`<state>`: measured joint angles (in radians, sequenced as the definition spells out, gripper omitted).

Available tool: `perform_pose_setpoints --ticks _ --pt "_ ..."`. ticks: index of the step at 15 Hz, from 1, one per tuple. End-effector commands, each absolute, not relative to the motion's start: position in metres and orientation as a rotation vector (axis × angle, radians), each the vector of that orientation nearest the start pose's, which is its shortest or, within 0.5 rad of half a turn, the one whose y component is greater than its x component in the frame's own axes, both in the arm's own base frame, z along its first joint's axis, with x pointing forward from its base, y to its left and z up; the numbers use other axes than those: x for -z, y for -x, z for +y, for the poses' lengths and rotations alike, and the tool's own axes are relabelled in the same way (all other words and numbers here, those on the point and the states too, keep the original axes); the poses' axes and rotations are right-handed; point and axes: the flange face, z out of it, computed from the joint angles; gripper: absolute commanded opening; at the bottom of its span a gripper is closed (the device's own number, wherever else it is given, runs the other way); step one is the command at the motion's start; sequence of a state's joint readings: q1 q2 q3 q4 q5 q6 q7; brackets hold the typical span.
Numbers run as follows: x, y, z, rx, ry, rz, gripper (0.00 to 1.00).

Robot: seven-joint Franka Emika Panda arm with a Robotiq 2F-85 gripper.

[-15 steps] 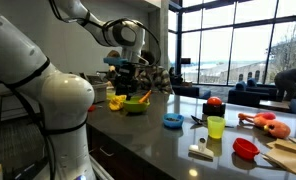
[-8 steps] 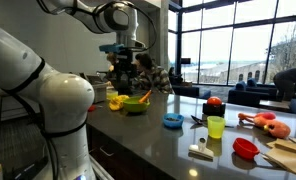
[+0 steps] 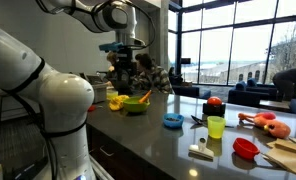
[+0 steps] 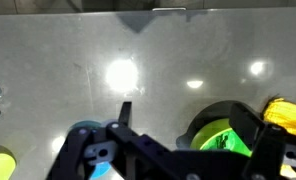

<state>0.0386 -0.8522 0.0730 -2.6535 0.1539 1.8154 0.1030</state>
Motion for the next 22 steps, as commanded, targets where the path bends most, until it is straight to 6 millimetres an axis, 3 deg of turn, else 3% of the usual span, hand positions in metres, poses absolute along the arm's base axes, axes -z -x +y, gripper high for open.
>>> perform_pose_setpoints --ticks 1,6,9,10,12,16,22 --pt "-0.521 -0.333 0.048 0.093 2.995 0.246 1.0" --pt "-0.592 -0.359 0.062 0.338 2.892 0.438 1.0" --pt "-0.635 -0.363 0.053 0.47 2.788 0.623 1.0" --pt "-0.614 -0.359 0.057 0.42 2.855 0.526 1.0" --pt "-0.631 -0.36 0.053 0.461 2.819 0.581 1.0" --pt "-0.631 -0.365 0.053 0.5 2.807 0.63 1.0" --pt "-0.658 -0.414 0.021 0.731 2.563 1.04 1.0"
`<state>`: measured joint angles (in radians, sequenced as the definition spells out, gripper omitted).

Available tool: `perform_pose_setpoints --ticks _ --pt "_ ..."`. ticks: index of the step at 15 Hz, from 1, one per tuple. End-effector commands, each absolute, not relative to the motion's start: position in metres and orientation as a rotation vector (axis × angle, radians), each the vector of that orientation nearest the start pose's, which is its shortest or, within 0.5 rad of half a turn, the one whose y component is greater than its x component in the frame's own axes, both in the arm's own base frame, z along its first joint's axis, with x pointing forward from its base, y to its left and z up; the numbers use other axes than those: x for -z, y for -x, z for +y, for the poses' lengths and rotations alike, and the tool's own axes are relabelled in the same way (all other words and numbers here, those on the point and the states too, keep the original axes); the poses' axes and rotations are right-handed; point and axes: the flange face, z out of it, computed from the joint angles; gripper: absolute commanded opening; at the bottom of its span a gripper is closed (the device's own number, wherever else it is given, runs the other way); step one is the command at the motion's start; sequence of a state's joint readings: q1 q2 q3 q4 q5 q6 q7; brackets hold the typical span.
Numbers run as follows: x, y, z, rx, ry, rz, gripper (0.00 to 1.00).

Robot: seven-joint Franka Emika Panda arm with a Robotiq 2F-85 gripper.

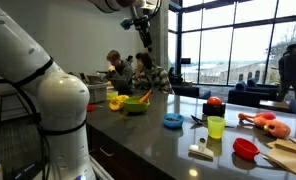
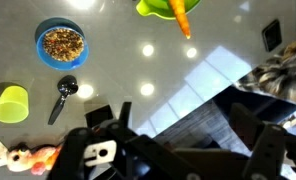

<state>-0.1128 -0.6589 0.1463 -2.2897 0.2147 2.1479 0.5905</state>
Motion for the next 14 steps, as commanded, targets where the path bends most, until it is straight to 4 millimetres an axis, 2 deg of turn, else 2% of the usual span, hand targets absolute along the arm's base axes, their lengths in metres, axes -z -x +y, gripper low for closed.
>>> perform_pose_setpoints --ticks 1,4,6,8,10,14 --pt "-0.664 -0.421 0.014 0.764 2.516 1.1 1.0" --pt "-0.679 -0.445 -0.01 0.84 2.382 1.288 1.0" --pt "-0.678 -0.466 -0.029 0.891 2.309 1.418 1.0" --pt "-0.669 -0.485 -0.047 0.942 2.251 1.551 1.0" --pt "-0.651 -0.504 -0.067 0.967 2.204 1.697 1.0" --pt "-0.62 -0.529 -0.103 0.967 2.086 2.01 1.0"
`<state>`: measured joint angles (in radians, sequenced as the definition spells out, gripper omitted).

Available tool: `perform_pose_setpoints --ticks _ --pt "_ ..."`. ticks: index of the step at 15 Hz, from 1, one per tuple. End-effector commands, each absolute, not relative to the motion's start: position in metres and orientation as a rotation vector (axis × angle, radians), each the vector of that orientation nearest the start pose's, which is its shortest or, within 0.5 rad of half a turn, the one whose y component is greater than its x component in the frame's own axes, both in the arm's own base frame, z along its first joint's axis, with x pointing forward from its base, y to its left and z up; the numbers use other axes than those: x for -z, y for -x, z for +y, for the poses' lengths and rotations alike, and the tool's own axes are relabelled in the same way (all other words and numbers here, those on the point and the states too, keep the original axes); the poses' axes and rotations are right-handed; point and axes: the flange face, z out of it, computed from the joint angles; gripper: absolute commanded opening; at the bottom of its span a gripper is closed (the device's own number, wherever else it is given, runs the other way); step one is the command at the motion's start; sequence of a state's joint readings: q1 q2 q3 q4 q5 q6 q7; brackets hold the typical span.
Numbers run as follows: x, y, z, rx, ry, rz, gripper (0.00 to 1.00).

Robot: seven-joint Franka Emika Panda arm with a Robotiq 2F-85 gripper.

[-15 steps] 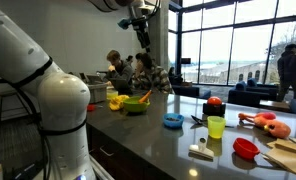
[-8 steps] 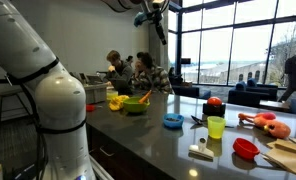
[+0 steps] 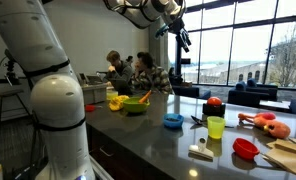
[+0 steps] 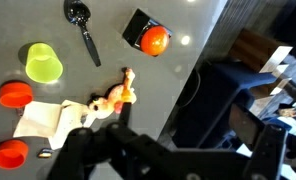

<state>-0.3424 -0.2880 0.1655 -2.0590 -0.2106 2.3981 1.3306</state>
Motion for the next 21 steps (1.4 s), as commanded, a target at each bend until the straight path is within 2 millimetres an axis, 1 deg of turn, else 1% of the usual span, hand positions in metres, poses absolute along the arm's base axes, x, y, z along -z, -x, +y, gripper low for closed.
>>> perform_pose_setpoints --ticks 1,4,6,10,13,17,21 --pt "-0.613 -0.533 -0.109 0.962 2.059 2.07 1.0" --pt "-0.595 -0.542 -0.125 0.923 1.997 2.22 1.0" --pt "-0.577 -0.546 -0.133 0.884 1.981 2.313 1.0" --pt "-0.527 -0.551 -0.154 0.683 2.04 2.493 1.0" --pt "-0.498 -0.553 -0.16 0.574 2.081 2.573 1.0" --pt "-0.475 -0.557 -0.163 0.488 2.115 2.638 1.0" --pt "-0.461 -0.566 -0.162 0.448 2.136 2.672 1.0"
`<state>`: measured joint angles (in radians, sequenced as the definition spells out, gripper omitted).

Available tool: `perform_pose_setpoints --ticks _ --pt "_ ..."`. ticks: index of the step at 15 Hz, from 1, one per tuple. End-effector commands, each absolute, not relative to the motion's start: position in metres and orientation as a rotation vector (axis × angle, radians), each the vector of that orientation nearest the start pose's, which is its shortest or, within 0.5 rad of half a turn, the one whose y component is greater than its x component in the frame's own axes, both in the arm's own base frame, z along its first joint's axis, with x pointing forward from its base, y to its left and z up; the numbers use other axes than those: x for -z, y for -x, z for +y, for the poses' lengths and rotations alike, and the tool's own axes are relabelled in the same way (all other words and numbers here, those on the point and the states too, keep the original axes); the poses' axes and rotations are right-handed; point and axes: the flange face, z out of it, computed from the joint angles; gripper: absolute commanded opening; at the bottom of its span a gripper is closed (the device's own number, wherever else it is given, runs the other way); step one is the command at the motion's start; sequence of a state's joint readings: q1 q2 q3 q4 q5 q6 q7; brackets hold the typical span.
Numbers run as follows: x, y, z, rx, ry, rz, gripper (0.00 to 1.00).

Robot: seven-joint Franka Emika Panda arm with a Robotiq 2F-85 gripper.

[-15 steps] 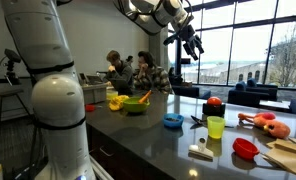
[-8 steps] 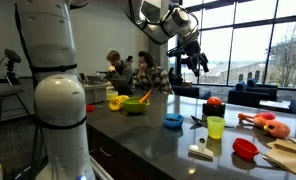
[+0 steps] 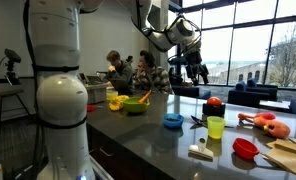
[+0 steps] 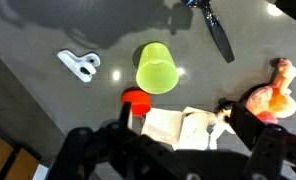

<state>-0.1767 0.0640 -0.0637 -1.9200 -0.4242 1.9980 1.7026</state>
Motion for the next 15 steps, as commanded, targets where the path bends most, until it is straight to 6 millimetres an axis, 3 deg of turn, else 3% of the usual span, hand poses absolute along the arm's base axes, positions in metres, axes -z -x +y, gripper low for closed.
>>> perform_pose_setpoints --ticks 1,8,9,11,15 --pt "-0.456 -0.569 -0.161 0.448 2.144 2.683 1.0" --pt "-0.447 -0.569 -0.15 0.432 2.179 2.639 1.0" --pt "-0.441 -0.571 -0.141 0.454 2.179 2.653 1.0" --pt "-0.41 -0.584 -0.122 0.418 2.121 2.778 1.0" --pt "-0.354 -0.593 -0.095 0.268 1.981 2.988 1.0"
